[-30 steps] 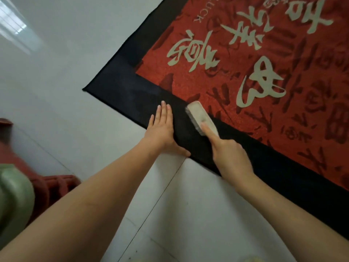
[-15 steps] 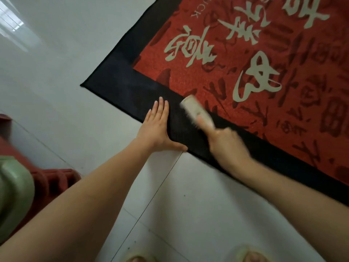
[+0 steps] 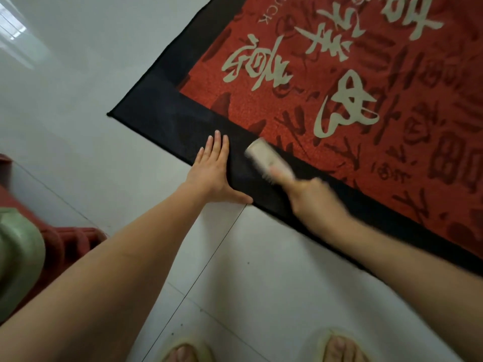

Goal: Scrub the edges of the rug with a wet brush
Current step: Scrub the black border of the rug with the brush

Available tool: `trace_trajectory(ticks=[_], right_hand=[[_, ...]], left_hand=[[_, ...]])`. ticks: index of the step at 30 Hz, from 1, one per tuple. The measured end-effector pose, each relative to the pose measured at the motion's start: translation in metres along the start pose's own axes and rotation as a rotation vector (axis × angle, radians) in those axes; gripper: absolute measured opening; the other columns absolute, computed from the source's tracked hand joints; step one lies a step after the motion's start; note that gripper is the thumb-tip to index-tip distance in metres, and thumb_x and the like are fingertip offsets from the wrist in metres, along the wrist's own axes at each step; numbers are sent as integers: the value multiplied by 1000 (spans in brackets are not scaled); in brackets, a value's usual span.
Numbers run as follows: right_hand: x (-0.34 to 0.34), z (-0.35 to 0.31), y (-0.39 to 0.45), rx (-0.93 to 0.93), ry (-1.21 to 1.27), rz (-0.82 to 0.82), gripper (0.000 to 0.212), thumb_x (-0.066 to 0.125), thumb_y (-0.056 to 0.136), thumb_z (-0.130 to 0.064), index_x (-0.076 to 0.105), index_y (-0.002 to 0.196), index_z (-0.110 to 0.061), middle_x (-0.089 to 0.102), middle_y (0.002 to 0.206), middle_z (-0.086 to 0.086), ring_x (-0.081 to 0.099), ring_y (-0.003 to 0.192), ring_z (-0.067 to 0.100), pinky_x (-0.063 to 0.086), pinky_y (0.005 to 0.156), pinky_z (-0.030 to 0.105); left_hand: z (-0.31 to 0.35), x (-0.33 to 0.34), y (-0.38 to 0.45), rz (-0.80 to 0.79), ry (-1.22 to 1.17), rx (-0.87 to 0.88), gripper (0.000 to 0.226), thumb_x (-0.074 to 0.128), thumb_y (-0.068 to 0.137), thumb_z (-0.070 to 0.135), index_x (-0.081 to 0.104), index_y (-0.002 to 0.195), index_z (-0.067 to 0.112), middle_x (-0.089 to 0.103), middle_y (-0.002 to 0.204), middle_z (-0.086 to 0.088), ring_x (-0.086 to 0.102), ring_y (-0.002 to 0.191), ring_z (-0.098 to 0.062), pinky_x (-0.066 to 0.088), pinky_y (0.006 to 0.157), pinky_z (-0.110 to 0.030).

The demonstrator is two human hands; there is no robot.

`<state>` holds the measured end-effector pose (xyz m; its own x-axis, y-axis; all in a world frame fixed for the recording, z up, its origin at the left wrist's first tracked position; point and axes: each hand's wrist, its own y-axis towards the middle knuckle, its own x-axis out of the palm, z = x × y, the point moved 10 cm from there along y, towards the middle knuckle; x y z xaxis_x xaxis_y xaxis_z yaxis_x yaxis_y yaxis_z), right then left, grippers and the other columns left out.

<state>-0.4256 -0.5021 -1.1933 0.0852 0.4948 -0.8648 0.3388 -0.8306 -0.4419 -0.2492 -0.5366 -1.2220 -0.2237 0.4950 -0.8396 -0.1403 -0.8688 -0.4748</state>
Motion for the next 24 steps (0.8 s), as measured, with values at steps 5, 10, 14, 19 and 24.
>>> trace_trajectory(ticks=[5,10,14,19,24], right_hand=[[-10,10,3,-41,-43,12,70,40,97,-19,8,143,-61,64,94,19,63,87,39,49,74,42],[19,-36,-22,-167,-41,-146,73,40,96,-21,0,143,-60,63,99,16,62,93,38,47,77,41],[-26,10,7,39,-82,7,71,37,97,-13,9,146,-57,61,100,19,61,92,40,46,76,42],[11,-44,-32,-140,-9,-121,69,41,98,-25,3,146,-57,61,103,13,61,96,36,45,77,39],[-1,-48,12,36,316,60,56,39,100,-19,26,147,-48,64,105,18,59,97,40,48,80,44]], left_hand=[[0,1,0,-8,4,-10,155,75,51,78,-24,152,13,-32,158,-5,-26,146,-21,-10,121,-38],[1,3,0,-34,18,-19,156,76,51,77,-24,152,12,-32,158,-6,-26,146,-22,-8,122,-39],[1,0,3,-37,26,-26,156,76,51,78,-25,151,13,-33,157,-6,-27,146,-22,-9,121,-39],[1,4,1,-47,46,-15,159,77,50,77,-27,150,11,-36,156,-7,-30,145,-22,-10,121,-40],[2,5,2,-75,2,-45,165,79,43,77,-28,149,9,-35,156,-7,-32,144,-21,-12,120,-40]])
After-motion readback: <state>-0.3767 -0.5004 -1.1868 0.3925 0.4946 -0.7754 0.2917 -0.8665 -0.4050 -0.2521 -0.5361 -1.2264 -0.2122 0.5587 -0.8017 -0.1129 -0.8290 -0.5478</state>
